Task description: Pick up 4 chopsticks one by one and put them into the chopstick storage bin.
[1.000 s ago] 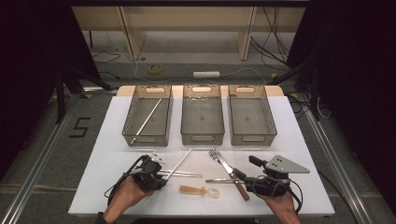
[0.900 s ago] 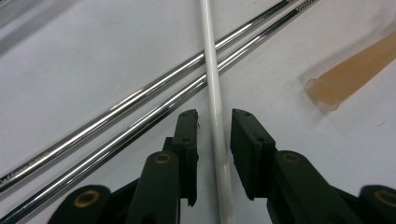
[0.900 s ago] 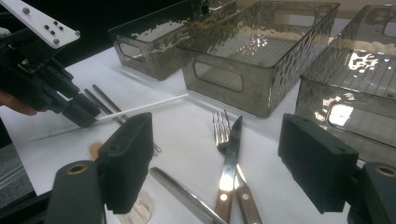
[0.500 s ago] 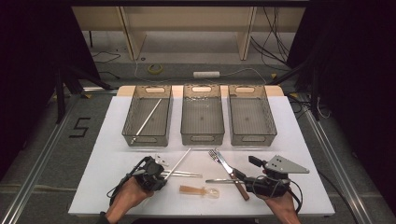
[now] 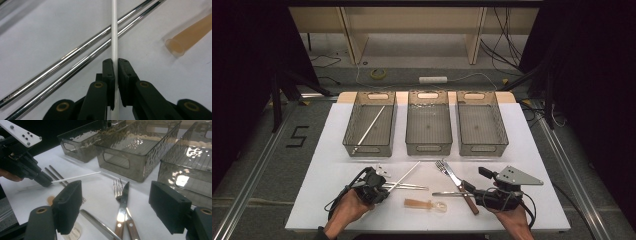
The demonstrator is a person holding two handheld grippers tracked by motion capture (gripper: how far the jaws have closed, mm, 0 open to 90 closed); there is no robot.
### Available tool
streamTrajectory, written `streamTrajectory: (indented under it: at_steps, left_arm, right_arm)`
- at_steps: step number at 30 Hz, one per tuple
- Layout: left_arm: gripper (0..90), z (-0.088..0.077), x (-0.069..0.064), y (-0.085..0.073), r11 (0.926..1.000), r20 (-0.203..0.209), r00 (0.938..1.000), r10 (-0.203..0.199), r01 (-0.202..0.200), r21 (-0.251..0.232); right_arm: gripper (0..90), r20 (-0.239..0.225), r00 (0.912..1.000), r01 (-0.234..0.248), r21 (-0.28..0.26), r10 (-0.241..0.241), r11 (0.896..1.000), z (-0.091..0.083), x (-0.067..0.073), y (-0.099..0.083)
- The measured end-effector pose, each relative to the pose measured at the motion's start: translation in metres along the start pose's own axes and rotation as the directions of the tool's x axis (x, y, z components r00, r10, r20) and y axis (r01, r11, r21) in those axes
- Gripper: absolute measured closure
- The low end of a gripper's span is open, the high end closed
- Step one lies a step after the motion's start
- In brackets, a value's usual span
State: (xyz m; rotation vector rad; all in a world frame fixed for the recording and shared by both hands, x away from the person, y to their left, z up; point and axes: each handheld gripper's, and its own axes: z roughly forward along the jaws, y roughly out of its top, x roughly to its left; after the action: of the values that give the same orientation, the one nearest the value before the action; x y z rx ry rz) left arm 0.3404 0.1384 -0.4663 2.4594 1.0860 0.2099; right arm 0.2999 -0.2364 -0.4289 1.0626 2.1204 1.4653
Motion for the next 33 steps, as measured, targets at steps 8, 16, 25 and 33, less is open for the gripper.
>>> streamTrajectory:
  at_steps: [8,16,25,33]
  left_arm:
    - [84.1,-0.008,0.002,0.001,0.9996,0.026,0.9996,-0.009,0.010,-0.027]
    - [84.1,-0.021,0.007,0.003,0.9986,0.044,0.9990,-0.011,0.014,-0.052]
    - [84.1,-0.030,0.011,0.010,0.9960,0.051,0.9987,-0.005,0.010,-0.089]
    - [84.1,-0.045,0.020,0.020,0.9907,0.050,0.9987,-0.009,0.016,-0.135]
  right_arm:
    - [27.8,-0.002,1.0000,0.001,-0.001,-0.001,1.000,0.000,0.000,0.000]
    - [27.8,0.001,1.0000,-0.004,0.002,0.004,1.000,0.000,0.000,0.000]
    - [27.8,0.001,1.0000,-0.005,0.002,0.005,1.000,0.000,-0.001,-0.001]
    - [27.9,0.001,1.0000,-0.007,0.003,0.007,1.000,0.001,-0.001,-0.001]
